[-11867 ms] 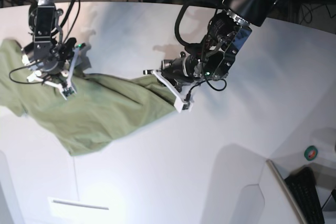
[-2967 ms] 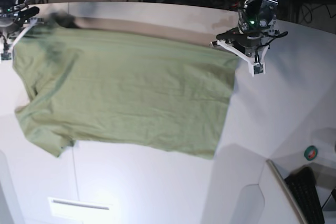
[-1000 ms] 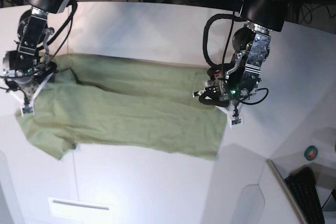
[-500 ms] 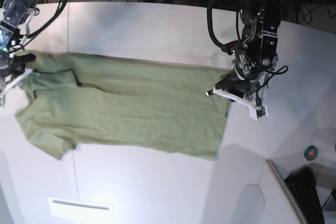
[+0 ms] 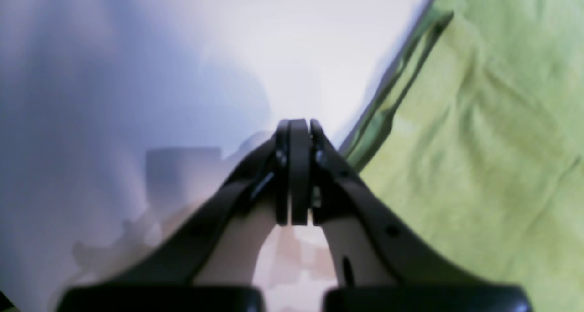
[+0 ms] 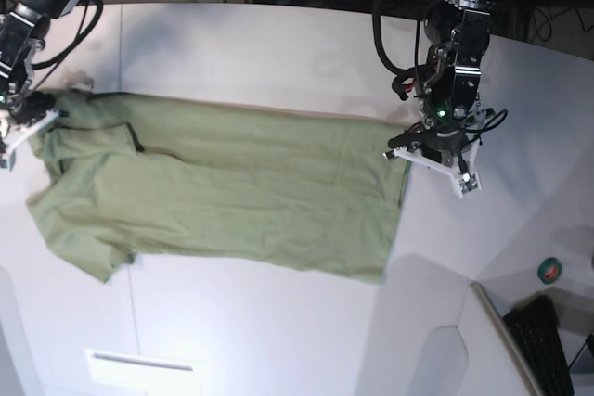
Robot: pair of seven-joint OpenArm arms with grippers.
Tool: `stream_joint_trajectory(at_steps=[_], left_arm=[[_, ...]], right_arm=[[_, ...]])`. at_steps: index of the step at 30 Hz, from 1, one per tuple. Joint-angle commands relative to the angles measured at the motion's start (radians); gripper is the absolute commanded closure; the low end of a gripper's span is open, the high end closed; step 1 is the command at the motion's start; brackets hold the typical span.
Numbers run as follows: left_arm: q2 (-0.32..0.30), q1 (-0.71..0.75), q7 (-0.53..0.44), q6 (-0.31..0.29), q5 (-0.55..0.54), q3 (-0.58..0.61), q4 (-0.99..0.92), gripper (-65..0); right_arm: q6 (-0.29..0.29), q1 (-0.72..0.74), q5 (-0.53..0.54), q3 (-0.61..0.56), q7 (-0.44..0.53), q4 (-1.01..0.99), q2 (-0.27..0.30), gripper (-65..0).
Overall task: Layout the t-shirt on the table in an organized manner, then fold the t-shirt properly
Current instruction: 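Grasp the shirt edge again with both grippers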
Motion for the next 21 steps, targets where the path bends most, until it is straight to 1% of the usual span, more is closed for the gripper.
stream_joint_trajectory(at_steps=[1,4,7,9,11,12,15,21], left_arm=[[-0.003,-0.017,-0.021,-0.002,0.008,0.005,0.022,0.0],[0.016,-0.061,-0.022,-0.002,0.008,0.005,-0.055,0.0],[0.027,-0.114,-0.027,-0.002,0.008,0.007,-0.189,0.0],[0.027,-0.118,-0.073,-0.002,0.008,0.007,-0.259,0.0],[0.02,-0.101,-0.107,0.0,0.008,0.005,-0.287,0.0],[0.02,-0.088,-0.107,0.0,0.008,-0.001,-0.288,0.0],[0.019,-0.046,-0.11,0.001,0.008,-0.002,-0.27,0.0],[0.019,-0.008,-0.107,0.001,0.008,-0.004,-0.209,0.0]], right_arm=[[-0.007,0.012,0.005,-0.002,0.015,0.009,0.012,0.0],[-0.007,0.026,0.005,-0.004,0.015,-0.026,0.01,0.0],[-0.012,0.06,0.004,0.004,0.018,-0.106,0.018,0.0],[-0.015,0.065,0.004,0.005,0.035,-0.138,0.039,0.0],[-0.017,0.066,0.002,0.005,0.037,-0.165,0.044,0.0],[-0.029,0.066,0.002,0.007,0.037,-0.178,0.044,0.0],[-0.119,0.065,0.002,0.057,0.04,-0.192,0.044,0.0],[-0.133,0.054,0.002,0.068,0.035,-0.173,0.042,0.0]])
